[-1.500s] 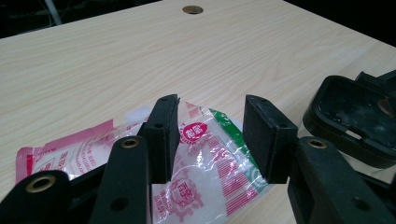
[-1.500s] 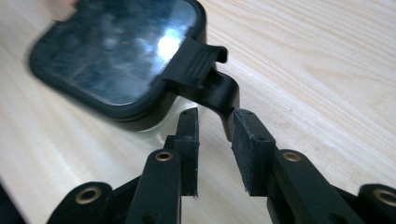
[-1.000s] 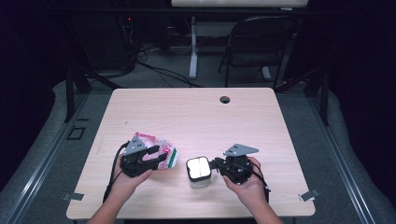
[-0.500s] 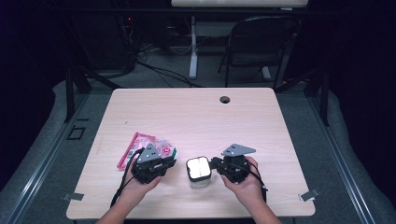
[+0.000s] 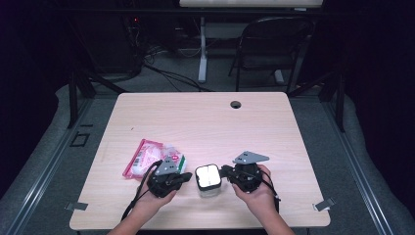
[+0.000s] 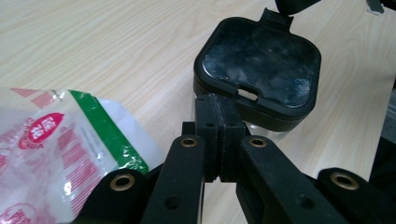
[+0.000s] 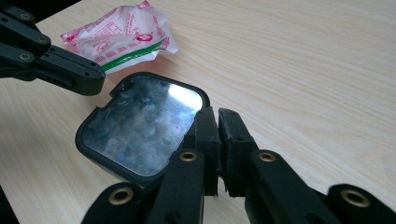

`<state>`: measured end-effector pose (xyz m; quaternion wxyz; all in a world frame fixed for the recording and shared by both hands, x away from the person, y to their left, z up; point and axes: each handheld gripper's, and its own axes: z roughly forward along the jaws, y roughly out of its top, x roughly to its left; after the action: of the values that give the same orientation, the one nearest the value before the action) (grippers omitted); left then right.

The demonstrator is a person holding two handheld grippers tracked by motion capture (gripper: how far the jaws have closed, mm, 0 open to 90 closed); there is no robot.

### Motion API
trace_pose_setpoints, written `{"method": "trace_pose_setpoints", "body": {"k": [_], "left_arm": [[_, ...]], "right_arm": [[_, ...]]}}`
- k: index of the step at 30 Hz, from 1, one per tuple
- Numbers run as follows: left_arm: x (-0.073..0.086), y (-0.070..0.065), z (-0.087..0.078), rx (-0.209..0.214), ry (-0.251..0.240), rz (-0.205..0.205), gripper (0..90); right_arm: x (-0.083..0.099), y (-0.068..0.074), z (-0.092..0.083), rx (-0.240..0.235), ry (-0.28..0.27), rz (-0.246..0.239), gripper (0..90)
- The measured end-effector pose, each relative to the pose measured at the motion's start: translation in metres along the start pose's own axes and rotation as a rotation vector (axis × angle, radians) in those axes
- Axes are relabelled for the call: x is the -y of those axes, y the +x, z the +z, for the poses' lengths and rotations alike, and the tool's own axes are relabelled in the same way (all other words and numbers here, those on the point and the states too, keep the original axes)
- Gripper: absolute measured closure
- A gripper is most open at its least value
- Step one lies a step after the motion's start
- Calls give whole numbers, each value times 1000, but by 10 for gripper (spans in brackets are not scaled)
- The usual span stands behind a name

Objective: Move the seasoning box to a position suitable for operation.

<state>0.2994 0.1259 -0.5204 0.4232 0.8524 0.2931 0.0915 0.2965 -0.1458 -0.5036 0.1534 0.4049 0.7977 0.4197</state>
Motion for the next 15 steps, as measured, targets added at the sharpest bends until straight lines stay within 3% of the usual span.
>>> {"method": "trace_pose_setpoints", "body": {"k": [15], "left_arm": [[2, -2, 10, 11, 24, 10, 899]], "right_arm": [[1, 0, 0, 2, -6, -1, 872]]}}
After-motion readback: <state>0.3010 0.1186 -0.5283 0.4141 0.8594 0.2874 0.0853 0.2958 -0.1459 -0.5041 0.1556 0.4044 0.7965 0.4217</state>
